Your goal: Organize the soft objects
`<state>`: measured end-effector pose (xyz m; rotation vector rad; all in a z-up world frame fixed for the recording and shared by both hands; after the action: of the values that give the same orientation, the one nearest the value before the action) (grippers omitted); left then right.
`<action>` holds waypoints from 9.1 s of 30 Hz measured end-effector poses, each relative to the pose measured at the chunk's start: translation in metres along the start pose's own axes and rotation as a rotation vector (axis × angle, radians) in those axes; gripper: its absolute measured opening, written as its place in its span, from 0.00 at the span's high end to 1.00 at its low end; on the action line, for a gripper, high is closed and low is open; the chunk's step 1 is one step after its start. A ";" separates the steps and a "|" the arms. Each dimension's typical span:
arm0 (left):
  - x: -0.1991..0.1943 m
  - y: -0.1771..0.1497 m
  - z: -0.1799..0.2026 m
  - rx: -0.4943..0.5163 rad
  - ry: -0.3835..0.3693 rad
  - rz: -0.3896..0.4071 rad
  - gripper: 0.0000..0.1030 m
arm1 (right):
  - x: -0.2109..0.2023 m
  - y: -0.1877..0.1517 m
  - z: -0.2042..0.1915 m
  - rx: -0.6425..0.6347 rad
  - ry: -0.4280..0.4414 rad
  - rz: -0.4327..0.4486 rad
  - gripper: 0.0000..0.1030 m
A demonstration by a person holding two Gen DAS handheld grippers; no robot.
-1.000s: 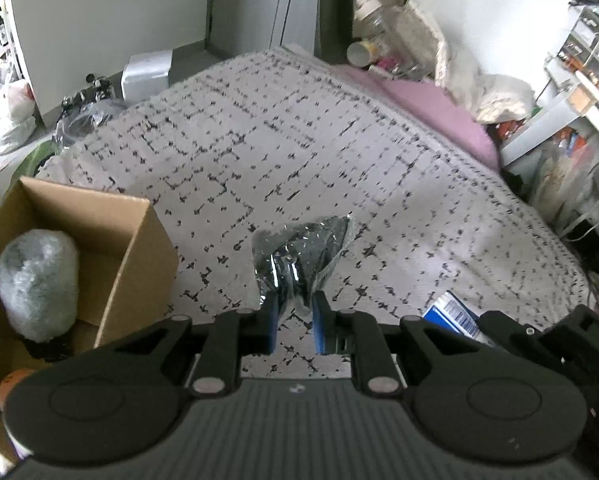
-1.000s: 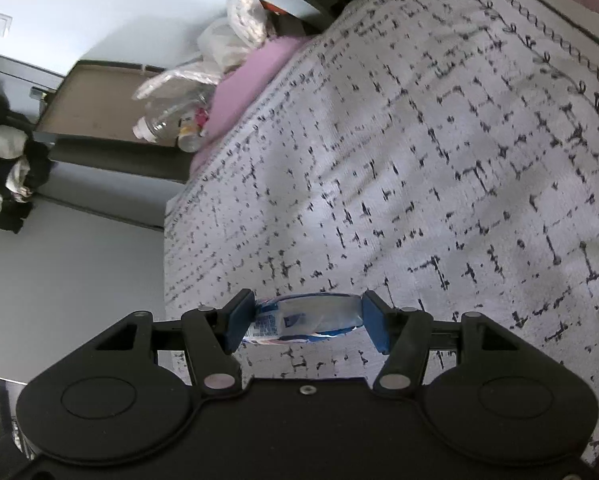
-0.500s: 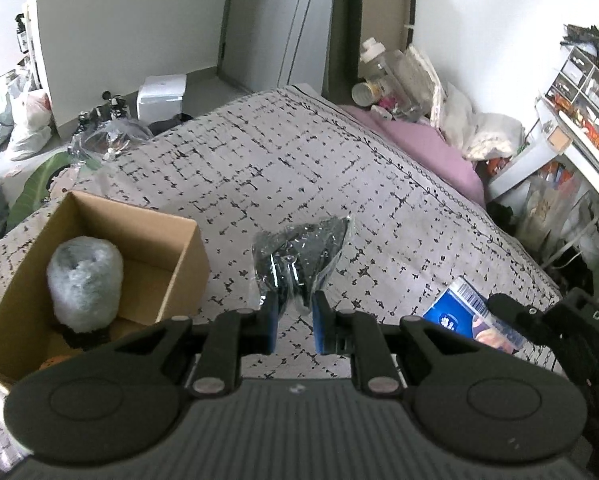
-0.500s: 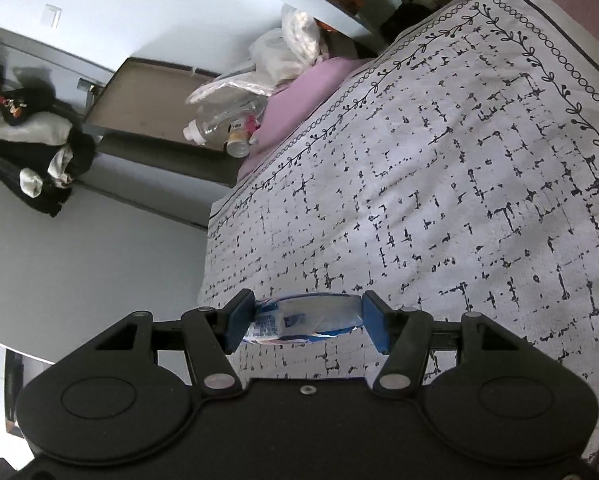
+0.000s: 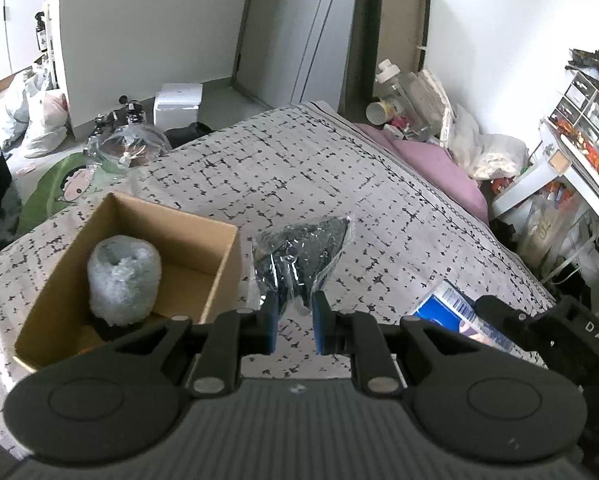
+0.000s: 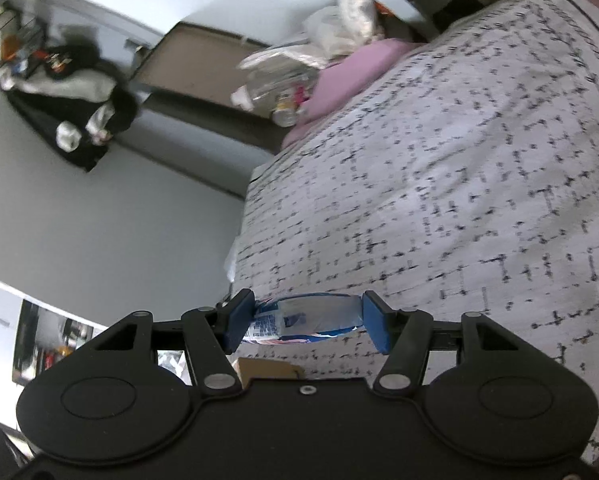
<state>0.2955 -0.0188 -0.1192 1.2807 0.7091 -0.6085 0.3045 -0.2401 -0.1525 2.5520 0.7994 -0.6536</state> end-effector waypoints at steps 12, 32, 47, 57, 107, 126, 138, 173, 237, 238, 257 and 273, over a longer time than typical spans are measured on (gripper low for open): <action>-0.019 0.004 -0.045 -0.032 0.018 0.024 0.84 | -0.003 -0.038 -0.055 -0.253 0.090 -0.014 0.44; -0.034 -0.005 -0.121 -0.088 0.040 0.031 0.84 | 0.005 -0.100 -0.099 -0.521 0.128 -0.034 0.44; -0.017 -0.023 -0.158 -0.151 0.040 -0.034 0.84 | 0.023 -0.129 -0.105 -0.577 0.113 -0.084 0.44; 0.004 -0.040 -0.151 -0.109 -0.008 -0.117 0.70 | 0.036 -0.142 -0.105 -0.602 0.093 -0.108 0.44; -0.051 -0.038 -0.125 0.058 0.161 -0.087 0.12 | -0.015 -0.118 -0.089 -0.574 0.021 -0.130 0.00; -0.107 -0.044 -0.085 0.088 0.130 -0.031 0.01 | -0.082 -0.107 -0.089 -0.653 -0.017 -0.102 0.00; -0.142 -0.059 -0.092 0.076 0.111 -0.003 0.01 | -0.119 -0.113 -0.096 -0.673 0.008 -0.083 0.00; -0.201 -0.099 -0.092 0.181 0.113 0.042 0.01 | -0.164 -0.166 -0.086 -0.784 -0.046 -0.132 0.00; -0.205 -0.101 -0.095 0.197 0.121 0.073 0.01 | -0.159 -0.166 -0.084 -0.825 -0.087 -0.104 0.00; -0.206 -0.102 -0.095 0.200 0.122 0.074 0.01 | -0.159 -0.165 -0.083 -0.828 -0.092 -0.100 0.00; -0.206 -0.102 -0.091 0.210 0.124 0.079 0.01 | -0.162 -0.155 -0.073 -0.823 -0.106 -0.086 0.00; -0.210 -0.104 -0.084 0.215 0.119 0.081 0.01 | -0.169 -0.152 -0.071 -0.829 -0.109 -0.071 0.00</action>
<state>0.0701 0.0479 -0.0367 1.5474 0.6991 -0.5564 0.1110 -0.1622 -0.0378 1.7301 0.8884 -0.3616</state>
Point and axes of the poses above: each gripper's, at about its wrist camera, not at the fingertips, and x roughly the way its jaws point, z to its right, y to its top, the point moved 9 cm from there along x, roughly the way its jaws point, and after that the axes turned 9 degrees about x, right-handed, at the moved point
